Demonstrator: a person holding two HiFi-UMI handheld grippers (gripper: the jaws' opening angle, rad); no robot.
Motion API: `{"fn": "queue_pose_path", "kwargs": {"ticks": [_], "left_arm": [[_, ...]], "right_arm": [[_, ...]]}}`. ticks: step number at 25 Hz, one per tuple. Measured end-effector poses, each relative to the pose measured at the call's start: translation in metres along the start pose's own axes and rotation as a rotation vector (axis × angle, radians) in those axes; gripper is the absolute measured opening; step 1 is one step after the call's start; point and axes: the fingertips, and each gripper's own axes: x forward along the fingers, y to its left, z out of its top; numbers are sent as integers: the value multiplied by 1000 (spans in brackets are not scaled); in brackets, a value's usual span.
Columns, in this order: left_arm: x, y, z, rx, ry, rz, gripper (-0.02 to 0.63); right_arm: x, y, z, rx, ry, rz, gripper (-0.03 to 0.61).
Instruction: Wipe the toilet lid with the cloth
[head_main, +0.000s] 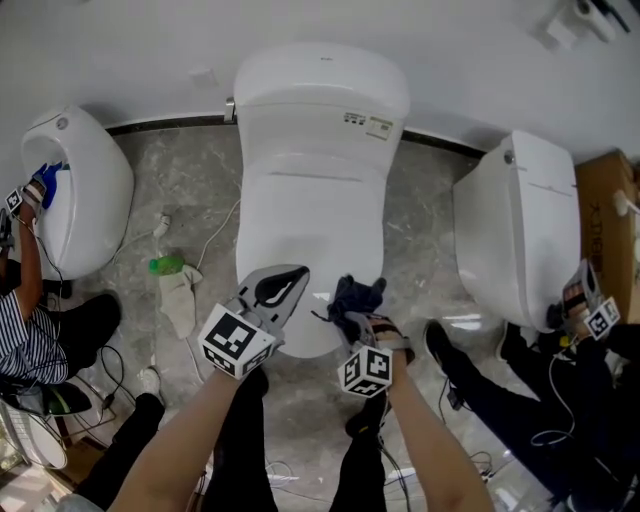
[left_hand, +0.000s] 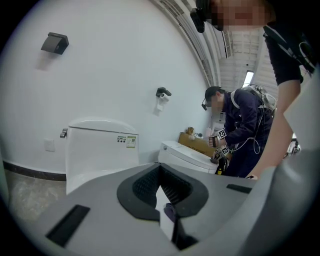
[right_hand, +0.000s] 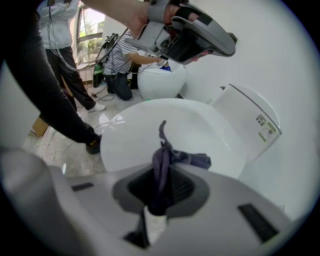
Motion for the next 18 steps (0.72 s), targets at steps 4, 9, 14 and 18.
{"fn": "queue_pose_path", "kwargs": {"ticks": [4,9,14,18], "left_arm": [[-5,-6,0,16,6,-16,12],[-7,0,-2,12,9,-6,12],[-9,5,-4,2,7,7,12],[-13,5,-3,5,7,5,12]], "right_arm": [[-6,19,3,-2,-11,46,61],[-23,0,20,17,-71,1,61],[-44,-50,51,29,-151,-100,61],[-59,-95,75,11,-183,-176,61]]}}
